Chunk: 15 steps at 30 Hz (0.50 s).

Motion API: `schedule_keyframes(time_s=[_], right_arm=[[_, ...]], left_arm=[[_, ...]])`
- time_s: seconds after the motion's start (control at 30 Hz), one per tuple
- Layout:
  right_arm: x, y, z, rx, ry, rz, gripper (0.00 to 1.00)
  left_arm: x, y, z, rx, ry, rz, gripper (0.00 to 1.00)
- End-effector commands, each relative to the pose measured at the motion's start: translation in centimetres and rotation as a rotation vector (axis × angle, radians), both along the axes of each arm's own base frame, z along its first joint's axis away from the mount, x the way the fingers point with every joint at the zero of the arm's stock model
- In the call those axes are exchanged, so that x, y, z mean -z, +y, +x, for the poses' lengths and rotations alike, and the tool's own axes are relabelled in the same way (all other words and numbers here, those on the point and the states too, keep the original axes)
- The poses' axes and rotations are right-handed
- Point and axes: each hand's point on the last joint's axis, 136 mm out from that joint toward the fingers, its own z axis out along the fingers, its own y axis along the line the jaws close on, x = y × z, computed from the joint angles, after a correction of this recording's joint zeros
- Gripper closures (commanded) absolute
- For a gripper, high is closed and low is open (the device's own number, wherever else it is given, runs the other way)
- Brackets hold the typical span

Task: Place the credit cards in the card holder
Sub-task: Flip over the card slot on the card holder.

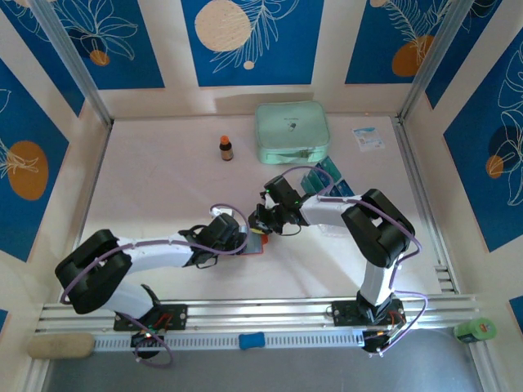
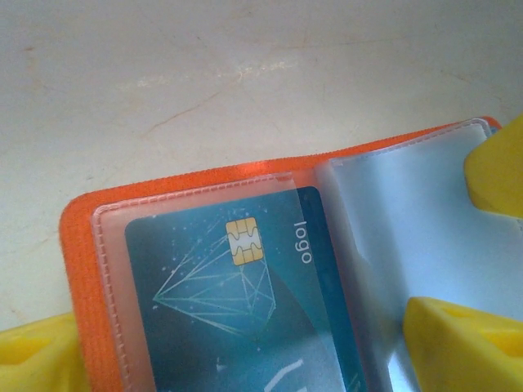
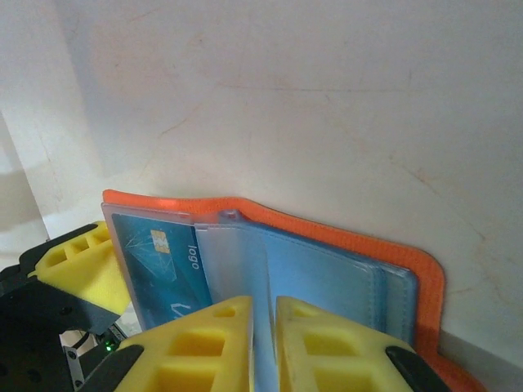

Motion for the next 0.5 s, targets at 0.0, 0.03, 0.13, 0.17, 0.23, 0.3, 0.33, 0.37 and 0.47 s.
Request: schedule_keyframes(time_s=[0.0,0.03,0.13,0.17,0.23,0.3,0.33,0.37,0.47], right_arm=[[-0.1,0.0,-0.5,-0.005,0.029,0.018,0.86],[0.0,-0.1,-0.5,-0.006,0.031,0.015,0.87],[0.4,-0.2,-0.5,-0.005,0.037,0.003,0.92],[0.5,-0.3,-0.6,-0.005,0.040,-0.002,0.94],[0.6,-0.4,-0.5,-0.003,0.042,-0.006,0.98],[0.4,-0.6,-0.5,-0.005,0.040,-0.006,1.00],[0.3,-0.7,-0.4,-0.006,0.037,-0.006,1.00],[0.0,-0.8,-0.3,-0.007,0.030,-0.006,1.00],[-0.7,-1.6,0.1,-0.014,0.009,-0.008,1.00]], left_arm=[[0.4,-0.6,-0.8,0.026,0.033,-0.028,0.13],[0.3,-0.6,-0.8,0.026,0.030,-0.029,0.12],[-0.3,-0.6,-0.6,0.020,0.019,-0.034,0.08],[-0.7,-0.6,-0.5,0.017,0.011,-0.037,0.07],[-1.4,-0.6,-0.3,0.013,-0.004,-0.045,0.05],[-2.4,-0.6,-0.1,0.009,-0.023,-0.058,0.03],[-2.8,-0.7,0.0,0.009,-0.032,-0.064,0.02],[-3.2,-0.7,0.0,0.007,-0.040,-0.071,0.01],[-4.5,-0.9,0.3,0.006,-0.062,-0.095,0.00]])
